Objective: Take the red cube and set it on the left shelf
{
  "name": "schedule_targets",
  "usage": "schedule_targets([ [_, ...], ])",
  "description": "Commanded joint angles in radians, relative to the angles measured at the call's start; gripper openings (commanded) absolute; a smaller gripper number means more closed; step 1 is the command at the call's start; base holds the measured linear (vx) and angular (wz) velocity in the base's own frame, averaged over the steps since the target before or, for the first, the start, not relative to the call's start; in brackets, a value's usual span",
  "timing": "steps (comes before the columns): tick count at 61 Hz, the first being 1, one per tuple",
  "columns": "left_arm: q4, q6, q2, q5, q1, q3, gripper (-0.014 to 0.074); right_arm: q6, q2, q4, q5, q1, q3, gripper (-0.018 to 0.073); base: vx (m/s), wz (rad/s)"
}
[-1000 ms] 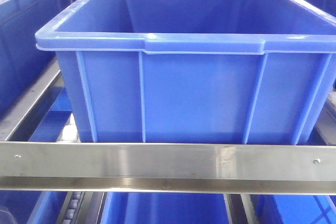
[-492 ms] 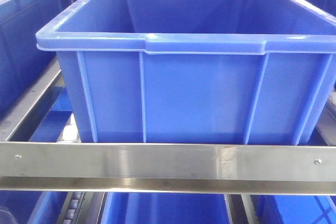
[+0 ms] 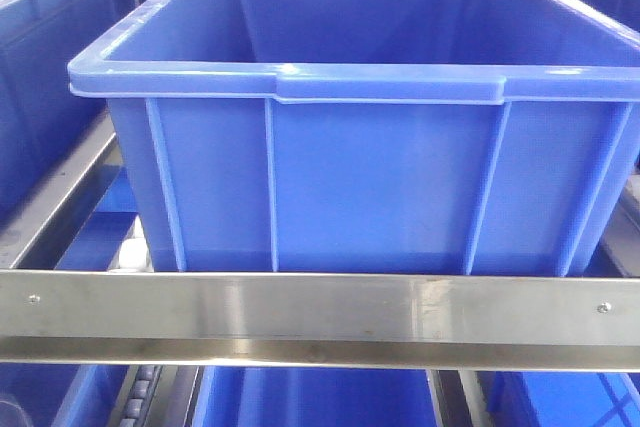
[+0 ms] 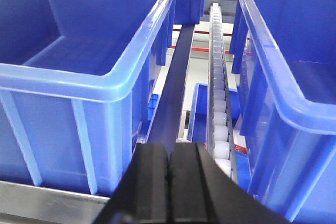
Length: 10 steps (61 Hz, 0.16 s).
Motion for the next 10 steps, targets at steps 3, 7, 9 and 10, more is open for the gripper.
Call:
schedule_targets([
  [3, -0.005, 0.001, 0.008, -0.091, -0.005, 0.022, 0.0106, -0.009, -0.018, 0.001, -0.082, -0.005, -0.025, 0.0058, 0.00, 0.00],
  [7, -0.005, 0.001, 0.008, -0.091, -0.005, 0.022, 0.0106, -0.009, -0.018, 0.001, -0.082, -0.005, -0.025, 0.0058, 0.00, 0.00],
  [9, -0.005, 0.001, 0.008, -0.091, -0.005, 0.022, 0.0106, -0.009, -0.018, 0.001, -0.082, -0.005, -0.025, 0.0058, 0.00, 0.00],
  [10, -0.005, 0.001, 0.008, -0.091, -0.005, 0.022, 0.0106, -0.009, -0.018, 0.001, -0.082, -0.005, -0.025, 0.0058, 0.00, 0.00],
])
